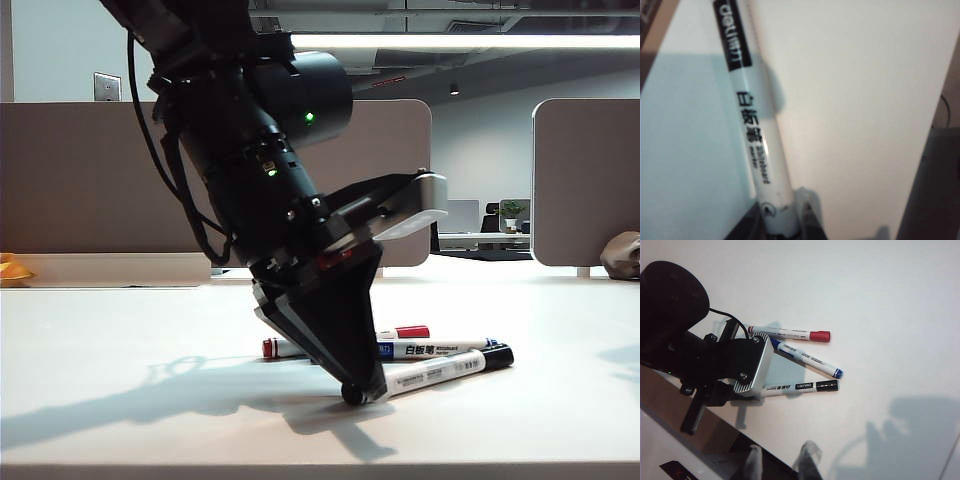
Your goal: Pick up the markers one by one and line them up horizontally in a straight line on the table.
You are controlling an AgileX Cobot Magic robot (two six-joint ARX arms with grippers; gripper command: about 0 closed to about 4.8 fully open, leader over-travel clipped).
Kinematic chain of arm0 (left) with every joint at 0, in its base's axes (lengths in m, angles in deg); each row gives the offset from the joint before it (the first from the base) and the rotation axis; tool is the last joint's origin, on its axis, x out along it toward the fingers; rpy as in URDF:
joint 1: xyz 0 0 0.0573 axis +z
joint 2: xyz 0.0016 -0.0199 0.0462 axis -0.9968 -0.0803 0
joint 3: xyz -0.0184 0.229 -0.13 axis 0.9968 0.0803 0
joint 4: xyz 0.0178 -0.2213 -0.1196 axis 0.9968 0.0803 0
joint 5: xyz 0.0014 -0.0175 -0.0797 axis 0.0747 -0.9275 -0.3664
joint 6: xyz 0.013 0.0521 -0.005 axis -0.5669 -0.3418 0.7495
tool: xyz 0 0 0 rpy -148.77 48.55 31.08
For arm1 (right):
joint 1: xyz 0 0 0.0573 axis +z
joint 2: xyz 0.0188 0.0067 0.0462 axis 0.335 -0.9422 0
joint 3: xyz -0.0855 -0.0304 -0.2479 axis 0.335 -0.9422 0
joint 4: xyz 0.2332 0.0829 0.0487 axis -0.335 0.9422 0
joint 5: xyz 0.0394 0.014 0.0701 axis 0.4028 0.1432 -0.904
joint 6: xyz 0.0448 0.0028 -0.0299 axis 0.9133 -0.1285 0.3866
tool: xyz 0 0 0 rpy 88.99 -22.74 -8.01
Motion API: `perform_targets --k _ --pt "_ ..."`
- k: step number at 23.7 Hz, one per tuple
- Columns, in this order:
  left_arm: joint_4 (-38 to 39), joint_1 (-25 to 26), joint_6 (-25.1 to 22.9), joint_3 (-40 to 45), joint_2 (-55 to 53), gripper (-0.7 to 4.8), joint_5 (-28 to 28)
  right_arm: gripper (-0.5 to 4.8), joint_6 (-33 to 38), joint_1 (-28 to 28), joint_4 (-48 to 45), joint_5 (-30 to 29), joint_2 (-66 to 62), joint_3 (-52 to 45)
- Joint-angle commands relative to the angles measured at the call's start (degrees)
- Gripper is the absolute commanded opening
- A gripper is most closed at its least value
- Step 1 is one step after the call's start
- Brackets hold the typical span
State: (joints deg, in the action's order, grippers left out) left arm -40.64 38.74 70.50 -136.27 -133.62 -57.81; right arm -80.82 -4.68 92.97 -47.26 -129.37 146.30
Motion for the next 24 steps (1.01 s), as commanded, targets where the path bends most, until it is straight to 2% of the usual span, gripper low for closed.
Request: perform_targets --k 1,6,9,12,14,18,21,24 --pt "0.76 -0.15 -0.48 -0.22 -1.46 0.84 0.46 1.03 0.24 0.02 -0.55 -2.23 0.24 0.15" --pt "1.05 -0.17 -0.59 -0.24 -2.86 0.78 1.09 1.03 0.24 0.02 -0.52 -2.32 0.24 0.15" --pt "3.98 -0.09 -3.87 -0.24 -2.89 0.78 3.56 1.03 0.24 0.02 -0.55 -2.36 0.24 0.15" --pt "7.43 0.39 -4.48 -0.22 -2.89 0.69 5.79 1.03 0.22 0.02 -0.57 -2.36 0.24 0.15" --pt "10.58 1.20 -7.19 -0.22 -2.89 0.64 6.43 1.03 0.22 0.02 -0.57 -2.38 0.24 0.15" --pt "16.11 5.03 -9.20 -0.22 -2.89 0.66 9.51 1.03 0.22 0.02 -0.59 -2.45 0.24 0.15" --pt "22.23 7.89 -13.35 -0.20 -2.86 0.66 14.71 1.03 0.22 0.02 -0.59 -4.74 0.22 0.02" --pt "24.92 9.57 -14.56 -0.20 -2.73 0.66 15.28 1.03 0.24 0.02 -0.59 -5.14 0.11 -0.20"
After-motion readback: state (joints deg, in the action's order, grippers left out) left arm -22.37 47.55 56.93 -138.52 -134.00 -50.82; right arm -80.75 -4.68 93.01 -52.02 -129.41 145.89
